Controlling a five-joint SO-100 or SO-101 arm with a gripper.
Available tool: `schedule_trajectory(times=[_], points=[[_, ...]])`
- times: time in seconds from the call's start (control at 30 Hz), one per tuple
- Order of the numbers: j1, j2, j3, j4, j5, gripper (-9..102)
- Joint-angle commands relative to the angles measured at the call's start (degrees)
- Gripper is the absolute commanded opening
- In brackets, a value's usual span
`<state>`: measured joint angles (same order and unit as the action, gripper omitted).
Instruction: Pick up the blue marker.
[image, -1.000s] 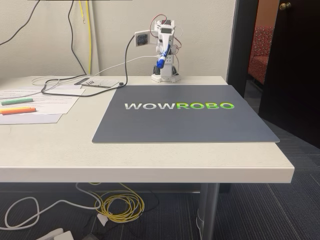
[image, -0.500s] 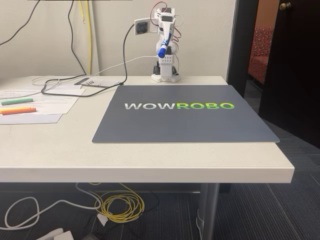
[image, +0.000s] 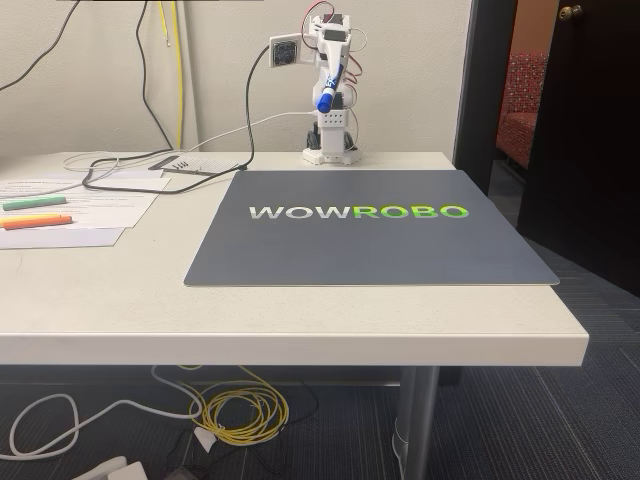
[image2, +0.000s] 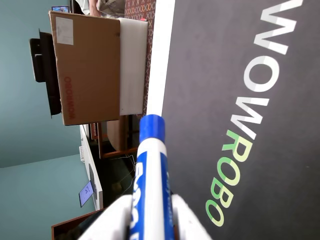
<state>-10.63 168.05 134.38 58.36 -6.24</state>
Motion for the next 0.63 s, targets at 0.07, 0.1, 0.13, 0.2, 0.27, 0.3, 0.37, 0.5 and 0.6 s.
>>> schedule_trajectory(times=[0.07, 0.1, 0.13, 0.2, 0.27, 0.3, 0.37, 0.5, 0.6], points=[[-0.4, -0.5, -2.8, -0.2, -0.8, 5], [-0.4, -0.5, -2.8, -0.2, -0.9, 5], [-0.4, -0.6, -2.8, -0.2, -1.0, 5], [-0.4, -0.6, -2.8, -0.2, -1.1, 5], [-0.4, -0.7, -2.8, -0.2, -1.1, 5], [-0.4, -0.7, -2.8, -0.3, -1.1, 5], [-0.4, -0.8, -2.8, -0.3, -1.1, 5], [-0.5, -0.7, -2.8, -0.2, -1.1, 5], [-0.5, -0.7, -2.8, -0.2, -1.1, 5]])
